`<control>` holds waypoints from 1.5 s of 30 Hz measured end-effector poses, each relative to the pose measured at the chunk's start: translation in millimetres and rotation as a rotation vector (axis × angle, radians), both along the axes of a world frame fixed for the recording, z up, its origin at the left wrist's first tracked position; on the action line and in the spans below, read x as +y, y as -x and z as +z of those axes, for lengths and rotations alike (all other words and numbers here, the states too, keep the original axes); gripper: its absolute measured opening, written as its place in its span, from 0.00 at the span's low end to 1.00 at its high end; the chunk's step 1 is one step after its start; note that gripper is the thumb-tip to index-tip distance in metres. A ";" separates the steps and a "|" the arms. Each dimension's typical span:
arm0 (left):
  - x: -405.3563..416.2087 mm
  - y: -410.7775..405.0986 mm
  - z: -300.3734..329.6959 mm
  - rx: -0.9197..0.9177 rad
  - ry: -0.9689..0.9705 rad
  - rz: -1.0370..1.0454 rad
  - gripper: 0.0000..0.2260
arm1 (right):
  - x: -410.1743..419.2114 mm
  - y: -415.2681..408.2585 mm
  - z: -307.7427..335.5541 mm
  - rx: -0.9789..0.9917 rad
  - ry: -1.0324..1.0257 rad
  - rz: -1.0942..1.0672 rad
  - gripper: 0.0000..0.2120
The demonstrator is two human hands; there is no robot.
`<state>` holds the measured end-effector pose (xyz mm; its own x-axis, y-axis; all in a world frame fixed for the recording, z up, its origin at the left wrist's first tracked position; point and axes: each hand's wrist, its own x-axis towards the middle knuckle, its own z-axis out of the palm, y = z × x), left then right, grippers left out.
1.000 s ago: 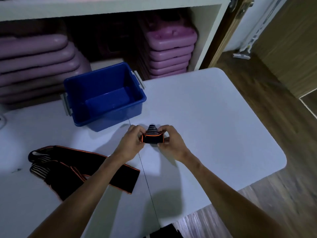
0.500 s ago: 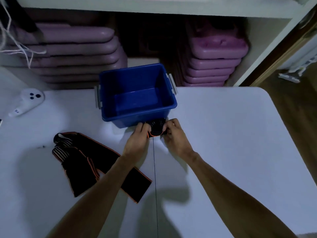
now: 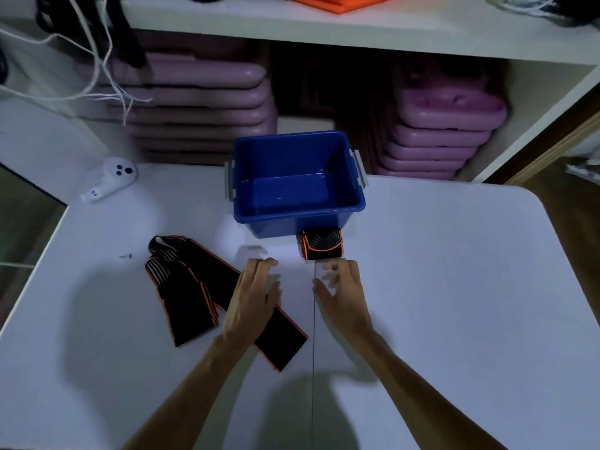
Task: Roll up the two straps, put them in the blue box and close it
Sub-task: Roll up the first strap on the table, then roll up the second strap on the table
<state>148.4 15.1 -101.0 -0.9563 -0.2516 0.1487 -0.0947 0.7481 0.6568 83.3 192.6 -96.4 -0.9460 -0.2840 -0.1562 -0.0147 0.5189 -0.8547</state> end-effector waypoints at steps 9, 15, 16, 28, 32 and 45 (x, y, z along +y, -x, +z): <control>-80.5 -83.5 3.6 -0.014 0.174 0.294 0.10 | -32.7 -65.6 -0.3 0.225 -0.170 0.281 0.08; -107.5 -113.8 -21.6 -0.151 -0.055 0.327 0.13 | -101.3 -106.4 11.2 0.111 -0.215 0.388 0.16; -105.2 -118.2 -21.7 -0.137 -0.097 0.317 0.13 | -112.3 -111.9 10.7 0.048 -0.217 0.396 0.19; -175.0 -91.8 -26.5 -0.130 0.113 0.250 0.16 | -176.0 -156.3 -5.6 0.179 -0.603 0.355 0.49; -192.8 -70.9 -14.4 -0.055 -0.041 0.399 0.20 | -168.7 -160.4 -0.8 0.256 -0.613 0.353 0.46; -213.6 -2.9 13.0 0.003 -0.034 0.424 0.05 | -89.5 -115.1 14.6 0.360 -0.665 0.299 0.37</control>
<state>151.3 -198.5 -88.0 -0.7666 -0.6275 0.1361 -0.3874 0.6210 0.6813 198.4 103.1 -81.8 -0.8691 -0.4879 -0.0814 -0.4487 0.8469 -0.2856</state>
